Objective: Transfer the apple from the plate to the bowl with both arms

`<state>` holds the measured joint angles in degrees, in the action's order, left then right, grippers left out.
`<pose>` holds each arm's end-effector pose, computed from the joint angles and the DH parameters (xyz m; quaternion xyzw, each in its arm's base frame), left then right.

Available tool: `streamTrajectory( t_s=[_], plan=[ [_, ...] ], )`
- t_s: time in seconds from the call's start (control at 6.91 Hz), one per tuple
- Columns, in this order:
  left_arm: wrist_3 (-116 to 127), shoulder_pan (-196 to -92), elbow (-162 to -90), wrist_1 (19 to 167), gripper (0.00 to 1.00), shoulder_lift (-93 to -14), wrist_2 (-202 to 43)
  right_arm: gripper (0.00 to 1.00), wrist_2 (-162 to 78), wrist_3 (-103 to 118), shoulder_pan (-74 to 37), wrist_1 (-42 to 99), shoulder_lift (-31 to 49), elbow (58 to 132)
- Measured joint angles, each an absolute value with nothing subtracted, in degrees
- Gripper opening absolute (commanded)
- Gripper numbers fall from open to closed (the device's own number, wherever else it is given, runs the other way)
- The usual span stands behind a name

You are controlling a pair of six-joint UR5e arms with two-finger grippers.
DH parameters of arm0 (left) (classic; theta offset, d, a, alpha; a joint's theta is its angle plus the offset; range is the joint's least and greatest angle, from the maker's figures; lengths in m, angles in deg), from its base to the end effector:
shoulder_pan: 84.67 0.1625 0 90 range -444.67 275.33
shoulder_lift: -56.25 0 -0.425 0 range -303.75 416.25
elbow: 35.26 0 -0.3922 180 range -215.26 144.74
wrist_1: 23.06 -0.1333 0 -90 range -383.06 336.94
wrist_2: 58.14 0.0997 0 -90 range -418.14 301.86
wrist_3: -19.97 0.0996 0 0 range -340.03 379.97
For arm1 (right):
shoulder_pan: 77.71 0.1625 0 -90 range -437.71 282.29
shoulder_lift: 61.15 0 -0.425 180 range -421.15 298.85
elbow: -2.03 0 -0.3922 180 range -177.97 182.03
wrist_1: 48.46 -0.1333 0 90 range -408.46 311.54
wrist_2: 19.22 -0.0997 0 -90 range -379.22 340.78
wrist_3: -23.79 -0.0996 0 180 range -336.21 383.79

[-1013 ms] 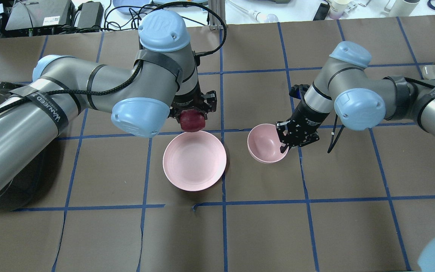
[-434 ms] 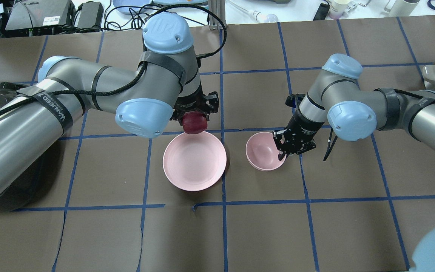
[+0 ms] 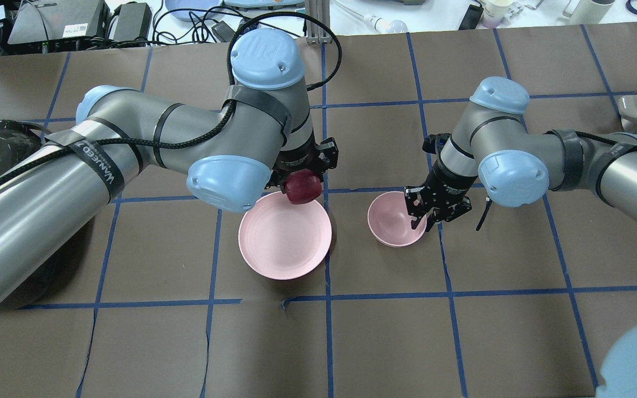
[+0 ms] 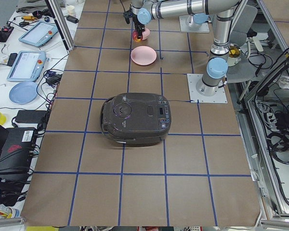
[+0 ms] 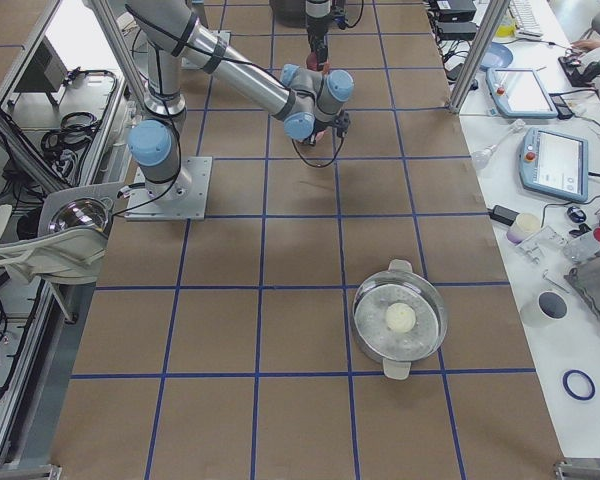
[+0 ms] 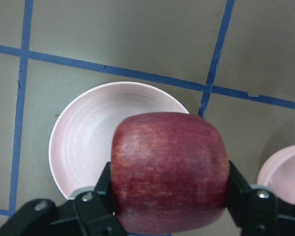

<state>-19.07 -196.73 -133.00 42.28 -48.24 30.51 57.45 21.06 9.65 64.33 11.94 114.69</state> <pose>-0.3410 -0.4803 0.3303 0.1473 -0.9888 0.0123 0.0209 0.1334 -0.5001 0.1977 0.0629 0.9807 0.1450 0.1147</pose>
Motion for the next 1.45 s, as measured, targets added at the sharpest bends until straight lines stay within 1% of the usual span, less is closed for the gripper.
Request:
streamTrajectory(
  t_s=[0.29, 0.58, 0.87, 1.16, 1.3, 1.45],
  plan=[
    [-26.96, -199.95, -132.96, 40.36, 0.0, -48.69, 29.57, 1.0, 57.61, 20.13, 8.62, 62.98, 13.38, 112.04],
    [-36.23, -203.92, -132.76, 35.94, 0.0, -50.79, 28.37, 1.0, 58.64, 20.64, 2.99, 58.73, 15.05, 108.46],
    [-43.04, -207.51, -130.15, 31.13, 0.0, -55.74, 27.26, 1.0, 63.29, 22.68, -2.27, 53.77, 17.46, 106.48],
    [-45.15, -210.15, -126.45, 30.23, 0.0, -60.89, 27.29, 1.0, 67.84, 24.25, -3.49, 52.31, 19.74, 106.36],
    [-45.1, -210.74, -125.95, 30.36, 0.0, -62.48, 27.28, 1.0, 68.24, 24.42, -3.87, 52.21, 20.48, 106.4],
    [-44.72, -210.96, -125.83, 30.64, 0.02, -63.68, 27.24, 1.0, 68.46, 24.49, -4.58, 52.18, 20.82, 106.46]
  ],
)
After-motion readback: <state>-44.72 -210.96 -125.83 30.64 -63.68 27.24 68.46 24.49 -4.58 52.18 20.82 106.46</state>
